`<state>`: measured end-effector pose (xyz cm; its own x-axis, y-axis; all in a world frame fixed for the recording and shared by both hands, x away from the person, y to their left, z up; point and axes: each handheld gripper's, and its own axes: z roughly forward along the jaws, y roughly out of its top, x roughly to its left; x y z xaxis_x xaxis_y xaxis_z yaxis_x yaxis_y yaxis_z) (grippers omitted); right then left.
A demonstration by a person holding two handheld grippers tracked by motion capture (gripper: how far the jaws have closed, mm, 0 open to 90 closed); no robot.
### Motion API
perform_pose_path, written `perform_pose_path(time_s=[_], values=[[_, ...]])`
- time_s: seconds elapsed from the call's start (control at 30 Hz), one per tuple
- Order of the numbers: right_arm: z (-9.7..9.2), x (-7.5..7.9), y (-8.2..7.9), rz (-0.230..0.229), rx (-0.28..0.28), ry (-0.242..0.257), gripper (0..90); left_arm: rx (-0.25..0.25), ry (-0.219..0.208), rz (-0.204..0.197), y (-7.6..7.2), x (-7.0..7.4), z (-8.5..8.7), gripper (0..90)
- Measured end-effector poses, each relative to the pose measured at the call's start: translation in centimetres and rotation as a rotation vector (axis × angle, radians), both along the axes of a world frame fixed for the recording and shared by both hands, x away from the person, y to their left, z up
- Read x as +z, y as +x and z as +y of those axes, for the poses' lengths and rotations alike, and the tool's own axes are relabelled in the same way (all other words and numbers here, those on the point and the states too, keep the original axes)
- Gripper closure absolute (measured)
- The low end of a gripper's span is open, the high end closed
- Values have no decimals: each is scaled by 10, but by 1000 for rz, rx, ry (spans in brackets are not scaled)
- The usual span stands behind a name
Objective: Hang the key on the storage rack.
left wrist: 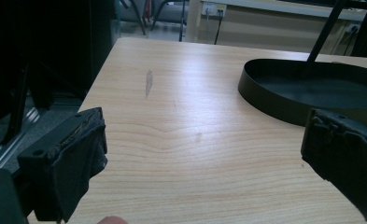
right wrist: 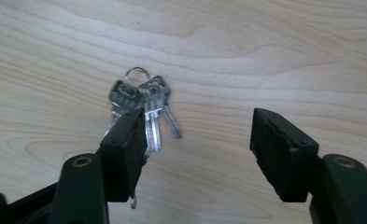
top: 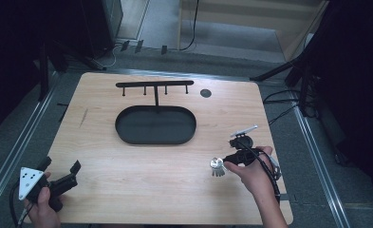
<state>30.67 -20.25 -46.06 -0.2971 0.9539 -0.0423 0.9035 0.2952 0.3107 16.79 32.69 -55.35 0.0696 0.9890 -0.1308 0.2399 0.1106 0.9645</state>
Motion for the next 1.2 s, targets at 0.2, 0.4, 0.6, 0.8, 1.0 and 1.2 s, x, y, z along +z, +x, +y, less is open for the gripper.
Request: perform_pose_path(time_s=[0.2, 0.4, 0.6, 0.8, 1.0, 1.2], values=[[8, -3, 2, 36, -17, 21, 433, -2, 2, 3, 0, 0, 0, 6], [13, -11, 7, 81, -40, 26, 415, -3, 0, 5, 0, 0, 0, 6], [18, -19, 12, 106, -49, 20, 384, -6, -6, 6, 1, 0, 1, 6], [23, -30, 16, 123, -31, 2, 360, -6, -14, 8, 1, 0, 1, 6], [22, -35, 17, 137, -28, -7, 445, -7, -14, 9, 1, 0, 1, 6], [18, -42, 16, 166, -21, 31, 551, -6, -13, 10, 1, 0, 1, 6]])
